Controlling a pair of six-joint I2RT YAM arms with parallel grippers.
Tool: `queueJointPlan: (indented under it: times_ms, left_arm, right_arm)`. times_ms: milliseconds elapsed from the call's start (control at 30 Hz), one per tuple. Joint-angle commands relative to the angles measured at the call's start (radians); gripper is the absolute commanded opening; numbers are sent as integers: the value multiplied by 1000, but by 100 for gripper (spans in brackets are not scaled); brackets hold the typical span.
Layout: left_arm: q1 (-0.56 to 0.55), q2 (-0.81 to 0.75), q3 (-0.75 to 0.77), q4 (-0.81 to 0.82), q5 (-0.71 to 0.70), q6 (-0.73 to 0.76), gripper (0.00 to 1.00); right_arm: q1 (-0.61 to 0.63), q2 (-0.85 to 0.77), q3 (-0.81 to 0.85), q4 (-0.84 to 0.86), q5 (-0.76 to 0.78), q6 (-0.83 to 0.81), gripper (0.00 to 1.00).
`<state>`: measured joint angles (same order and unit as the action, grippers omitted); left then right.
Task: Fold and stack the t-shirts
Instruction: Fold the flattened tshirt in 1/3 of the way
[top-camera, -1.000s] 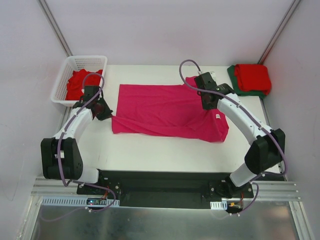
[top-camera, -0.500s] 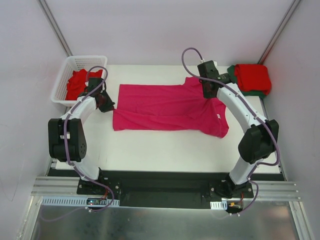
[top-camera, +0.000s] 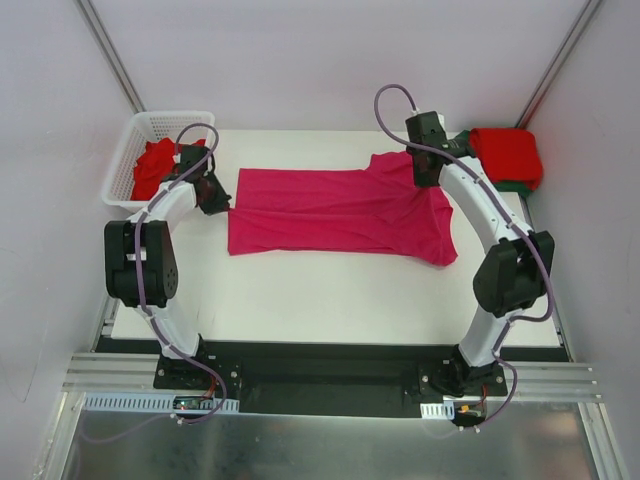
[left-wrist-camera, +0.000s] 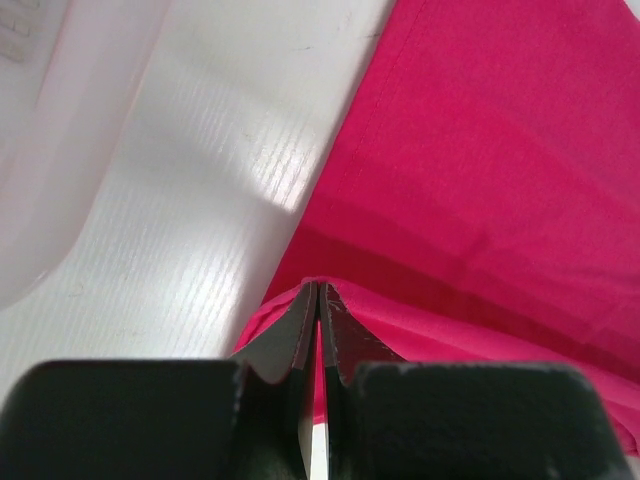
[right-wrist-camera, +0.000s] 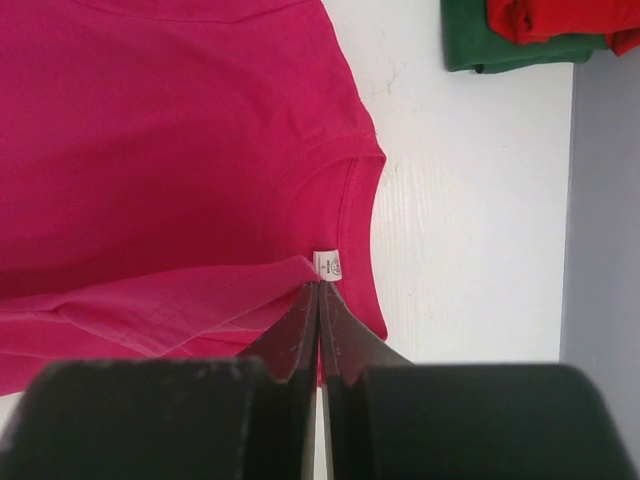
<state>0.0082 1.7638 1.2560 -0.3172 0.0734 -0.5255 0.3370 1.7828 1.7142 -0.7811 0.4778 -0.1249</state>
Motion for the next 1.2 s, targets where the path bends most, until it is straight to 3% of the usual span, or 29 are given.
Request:
queueJointPlan:
  times_ms: [0,533,600,633,667,700,733,800,867,900,1167]
  left_arm:
    - [6,29,63,10,-4,30,0]
    - [6,161,183,13,68,53,0]
    - [4,169,189,15,75,55,0]
    - [6,174,192,18,75,55,1]
    - [4,175,195,17,77,56,6]
    - [6,177,197,18,78,59,23]
    - [4,174,198,20,80,61,33]
    - [4,160,195,18,74,65,68]
    - [6,140,180,18,68,70,83]
    - [4,108,171,18,60,71,99]
    - [-5,-134,-81,20,57,41,99]
  right_arm:
    - [-12,26,74,28,-18,-21,1]
    - [-27,144,168,42,-30,-35,1]
    - [-29,158,170,45,-28,-36,9]
    - [-27,162,170,48,-27,-35,27]
    - [-29,167,168,51,-24,-35,38]
    - [-30,167,165,54,-21,-33,49]
    - [-30,167,162,57,-9,-30,65]
    - [-32,164,145,65,7,-25,76]
    - [-32,144,119,65,15,-21,78]
    - [-30,132,104,65,16,-18,80]
    - [-32,-98,-165,74,-79,74,81]
